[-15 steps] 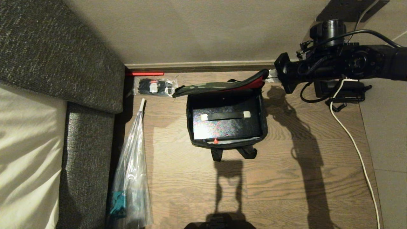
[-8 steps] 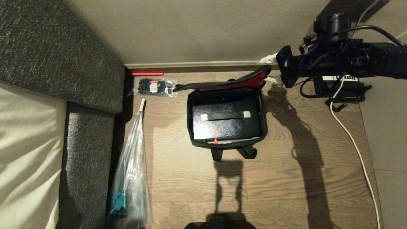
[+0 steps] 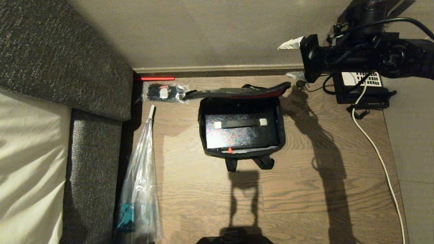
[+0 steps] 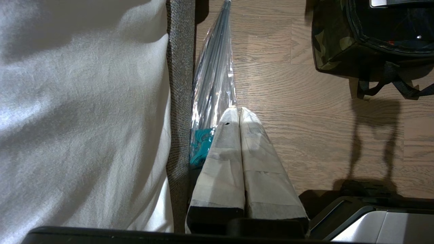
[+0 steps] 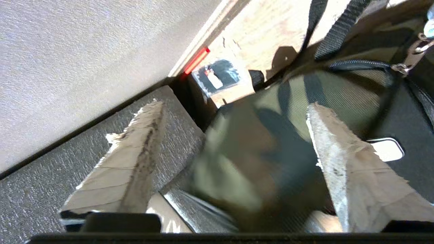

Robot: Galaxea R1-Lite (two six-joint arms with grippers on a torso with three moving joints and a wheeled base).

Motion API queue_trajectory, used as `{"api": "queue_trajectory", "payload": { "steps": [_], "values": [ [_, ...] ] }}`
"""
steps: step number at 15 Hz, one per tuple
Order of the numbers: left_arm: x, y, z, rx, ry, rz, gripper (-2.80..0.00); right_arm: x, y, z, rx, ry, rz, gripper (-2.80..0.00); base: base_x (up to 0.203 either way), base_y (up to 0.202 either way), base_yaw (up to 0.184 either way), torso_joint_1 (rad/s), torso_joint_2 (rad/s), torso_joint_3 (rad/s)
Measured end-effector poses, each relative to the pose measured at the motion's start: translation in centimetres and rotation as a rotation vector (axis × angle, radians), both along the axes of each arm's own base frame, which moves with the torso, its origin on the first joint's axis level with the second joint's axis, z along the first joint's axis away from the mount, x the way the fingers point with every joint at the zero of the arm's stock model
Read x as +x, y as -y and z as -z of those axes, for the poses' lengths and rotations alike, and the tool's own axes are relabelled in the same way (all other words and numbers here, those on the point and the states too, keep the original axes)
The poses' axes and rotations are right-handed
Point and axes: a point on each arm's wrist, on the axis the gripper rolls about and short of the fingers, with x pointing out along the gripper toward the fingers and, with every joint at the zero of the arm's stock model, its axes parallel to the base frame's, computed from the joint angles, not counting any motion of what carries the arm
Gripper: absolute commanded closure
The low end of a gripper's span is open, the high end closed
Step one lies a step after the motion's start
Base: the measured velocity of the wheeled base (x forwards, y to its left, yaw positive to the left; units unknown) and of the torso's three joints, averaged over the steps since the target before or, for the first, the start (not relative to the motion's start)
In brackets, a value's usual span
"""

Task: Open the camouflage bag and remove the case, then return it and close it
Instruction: Open the top of the storage box

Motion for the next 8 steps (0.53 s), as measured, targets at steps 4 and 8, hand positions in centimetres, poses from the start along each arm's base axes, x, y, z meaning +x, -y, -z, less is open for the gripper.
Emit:
{"api": "queue_trajectory", "payload": {
  "steps": [4,8],
  "values": [
    [0.0,0.0,0.0,0.0,0.0,0.0,0.0,-0.1,0.0,0.4,-0.008,-0.023,-0.002,-2.8,0.0,0.0,0.0,0.0,0.0,0.0],
    [0.0,0.0,0.0,0.0,0.0,0.0,0.0,0.1,-0.1,3.1,-0.111,-0.124,-0.022,-2.8,0.0,0.0,0.0,0.0,0.0,0.0]
  ]
}}
